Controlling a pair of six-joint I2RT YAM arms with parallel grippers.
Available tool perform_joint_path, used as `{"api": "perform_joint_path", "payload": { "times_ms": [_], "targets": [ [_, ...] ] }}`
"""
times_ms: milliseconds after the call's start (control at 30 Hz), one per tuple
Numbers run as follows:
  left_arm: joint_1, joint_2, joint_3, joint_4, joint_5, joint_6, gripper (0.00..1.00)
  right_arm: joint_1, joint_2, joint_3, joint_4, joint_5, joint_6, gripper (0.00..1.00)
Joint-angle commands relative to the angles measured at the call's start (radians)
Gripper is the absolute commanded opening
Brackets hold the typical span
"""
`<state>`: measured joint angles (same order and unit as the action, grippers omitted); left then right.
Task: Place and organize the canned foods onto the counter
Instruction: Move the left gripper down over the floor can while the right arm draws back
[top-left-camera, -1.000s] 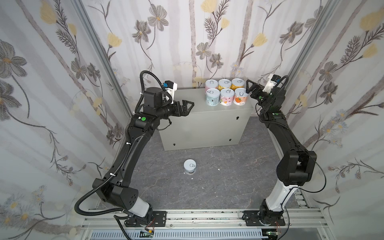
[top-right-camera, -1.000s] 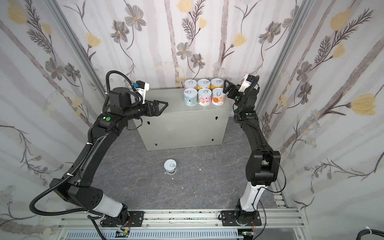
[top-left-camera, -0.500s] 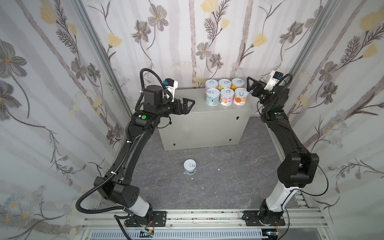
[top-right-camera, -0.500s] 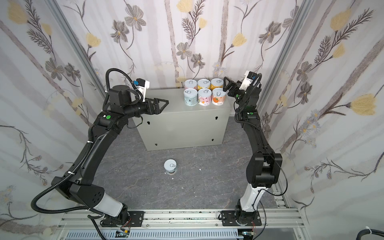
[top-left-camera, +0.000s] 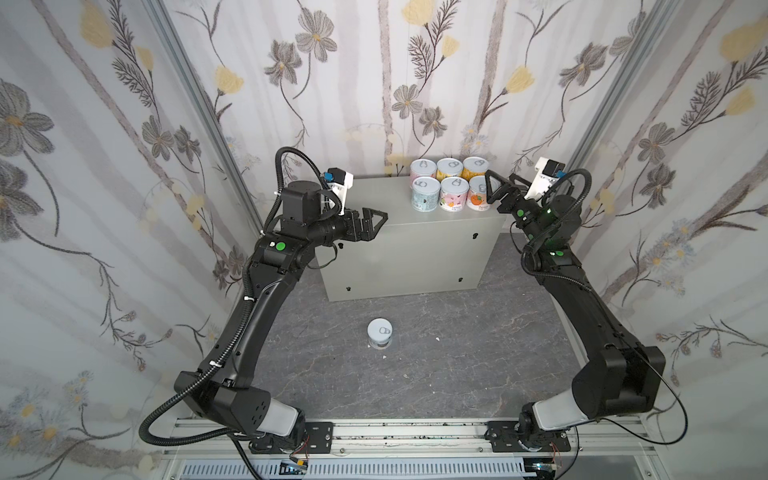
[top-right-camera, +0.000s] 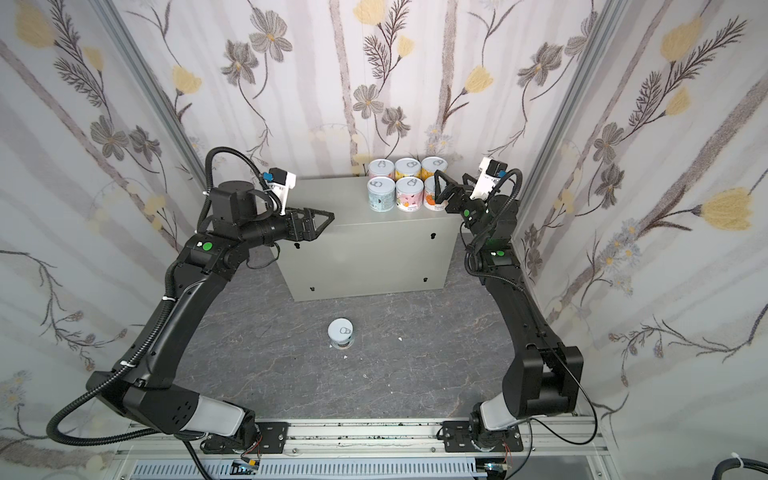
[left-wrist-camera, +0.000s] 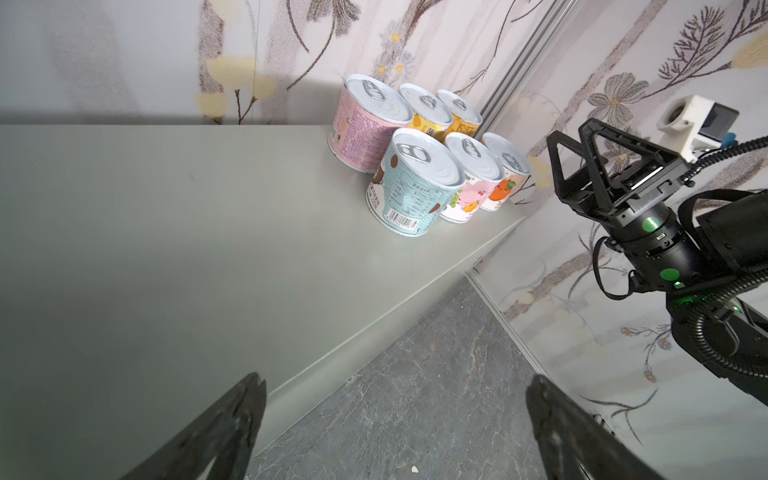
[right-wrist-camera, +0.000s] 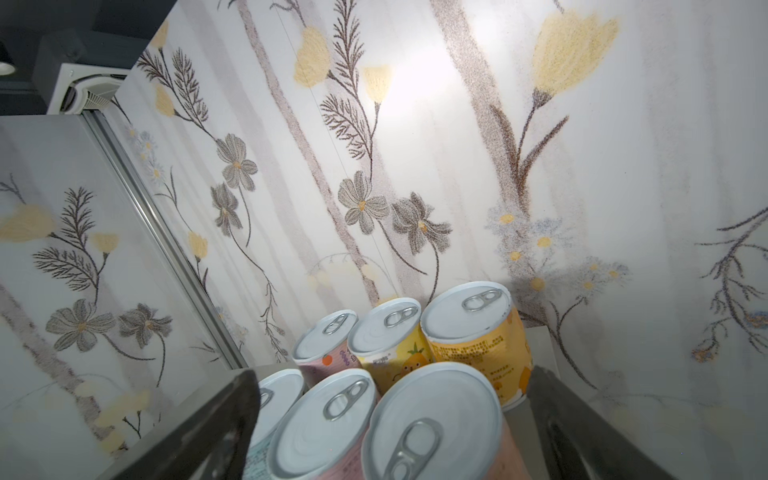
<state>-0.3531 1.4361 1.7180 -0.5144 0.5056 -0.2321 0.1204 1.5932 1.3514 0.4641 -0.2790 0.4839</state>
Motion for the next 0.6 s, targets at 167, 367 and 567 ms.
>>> {"api": "perform_joint_path", "payload": {
  "times_ms": [167, 367, 567],
  "targets": [
    [-0.115, -0.171, -0.229, -0.085, -0.105, -0.027, 1.00, 0.071, -0.287, -0.139, -0.167, 0.081, -0.088, 1.00],
    [-0.290, -0.304, -0.436, -0.105, -0.296, -0.134, 1.00, 0.143, -0.483, -0.238, -0.410, 0.136, -0.110, 1.00],
    [-0.463, -0.369, -0.648, -0.085, -0.516, -0.318, 1.00, 0.207, -0.643, -0.318, -0.642, 0.169, -0.093, 1.00]
  ]
}}
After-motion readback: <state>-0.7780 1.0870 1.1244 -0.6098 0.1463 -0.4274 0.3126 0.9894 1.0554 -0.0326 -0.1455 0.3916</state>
